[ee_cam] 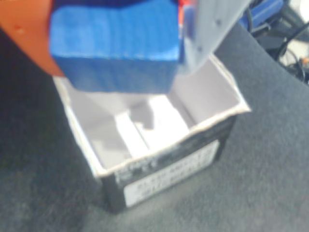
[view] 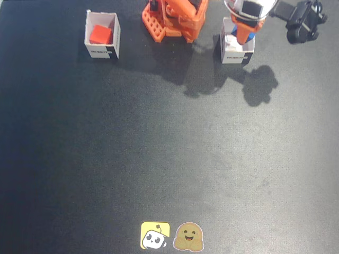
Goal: Put the red cube in the right box and the blue cube in the left box.
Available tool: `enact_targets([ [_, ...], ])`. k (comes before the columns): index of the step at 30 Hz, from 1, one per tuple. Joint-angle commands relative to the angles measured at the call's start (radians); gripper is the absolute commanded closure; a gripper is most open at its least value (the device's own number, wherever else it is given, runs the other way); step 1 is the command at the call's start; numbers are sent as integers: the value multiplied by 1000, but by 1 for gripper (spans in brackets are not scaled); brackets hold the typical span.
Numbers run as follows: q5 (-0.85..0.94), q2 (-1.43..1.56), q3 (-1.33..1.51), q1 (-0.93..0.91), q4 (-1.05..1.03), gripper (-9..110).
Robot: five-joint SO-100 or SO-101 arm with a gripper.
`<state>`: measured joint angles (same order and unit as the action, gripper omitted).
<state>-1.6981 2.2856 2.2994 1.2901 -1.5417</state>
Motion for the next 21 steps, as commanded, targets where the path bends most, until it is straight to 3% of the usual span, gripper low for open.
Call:
enact_targets([
  [1, -8, 37, 2, 14, 25, 92],
  [21, -31, 78, 18, 48, 49, 84],
])
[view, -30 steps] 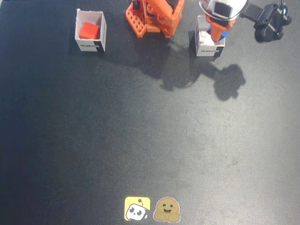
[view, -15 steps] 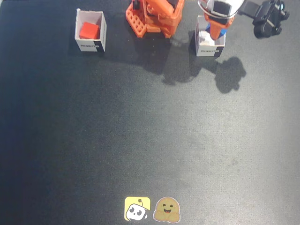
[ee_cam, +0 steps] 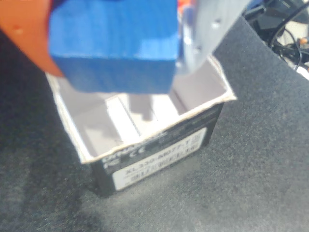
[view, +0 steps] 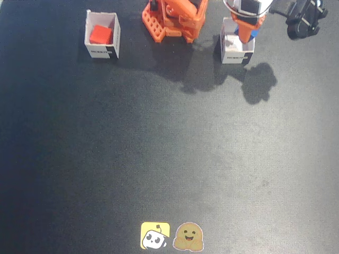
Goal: Put the red cube in the right box and the blue cube in the left box.
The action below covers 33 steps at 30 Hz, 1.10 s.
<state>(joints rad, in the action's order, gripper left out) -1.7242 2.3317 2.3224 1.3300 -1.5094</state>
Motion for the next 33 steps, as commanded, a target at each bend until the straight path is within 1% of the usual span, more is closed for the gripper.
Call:
enact_targets([
  [1, -5, 35, -3, 8, 17, 84],
  [6, -8, 51, 11, 8, 14, 84],
  [12, -9, 52, 17, -8, 15, 94],
  [17, -5, 12, -14, -43, 28, 97],
  [23, 41, -43, -58, -158, 28, 101],
  [28, 48, -32, -64, -261, 18, 101],
  [33, 77, 29, -57, -420, -8, 101],
])
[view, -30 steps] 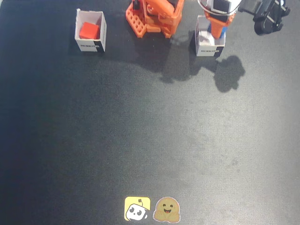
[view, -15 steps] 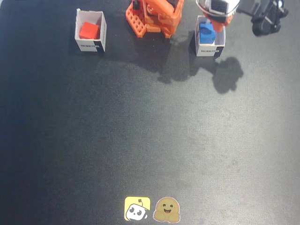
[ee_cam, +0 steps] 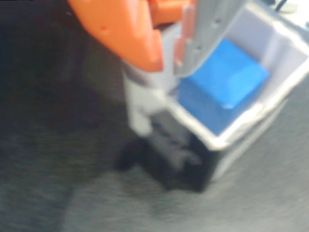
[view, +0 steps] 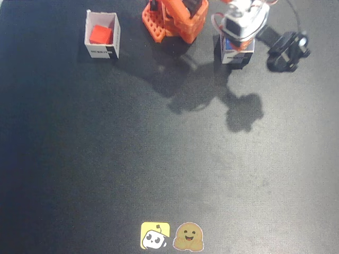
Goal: Put the red cube in the right box and the blue cube in the left box.
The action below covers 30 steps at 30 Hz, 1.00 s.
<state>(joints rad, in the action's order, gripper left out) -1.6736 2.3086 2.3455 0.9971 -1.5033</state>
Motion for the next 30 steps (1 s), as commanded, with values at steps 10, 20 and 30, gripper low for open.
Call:
enact_targets([
  [10, 150, 222, -55, -529, -38, 101],
  [20, 325, 327, -44, -927, 17, 101],
  [30, 299, 565, 137, -1011, 138, 101],
])
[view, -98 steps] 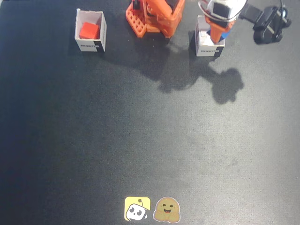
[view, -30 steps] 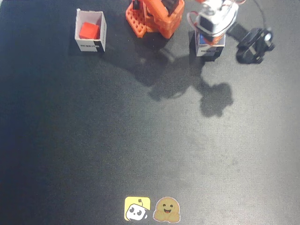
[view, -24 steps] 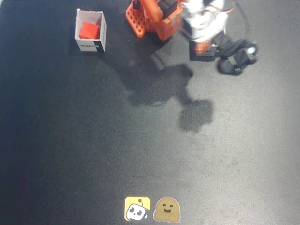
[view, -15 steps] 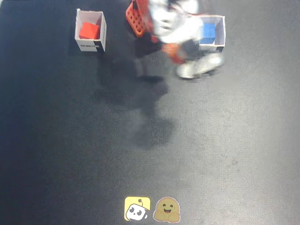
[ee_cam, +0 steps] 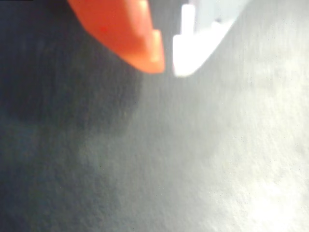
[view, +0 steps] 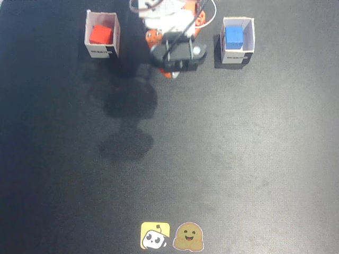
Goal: Put the red cube in the right box and the blue cube in the left box.
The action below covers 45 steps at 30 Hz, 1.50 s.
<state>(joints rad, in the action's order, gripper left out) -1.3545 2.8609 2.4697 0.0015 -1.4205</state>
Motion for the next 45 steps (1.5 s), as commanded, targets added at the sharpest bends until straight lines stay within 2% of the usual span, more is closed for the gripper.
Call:
enact_targets([
  [1, -35, 12, 34, -14, 75, 101],
  [8, -112, 41, 117, 28, 138, 101],
  [13, -126, 230, 232, 48, 121, 101],
  [23, -173, 232, 400, 41, 193, 101],
  [31, -160, 232, 402, 21, 152, 101],
  [38, -341, 232, 403, 21, 147, 101],
  [45, -339, 232, 403, 28, 138, 101],
])
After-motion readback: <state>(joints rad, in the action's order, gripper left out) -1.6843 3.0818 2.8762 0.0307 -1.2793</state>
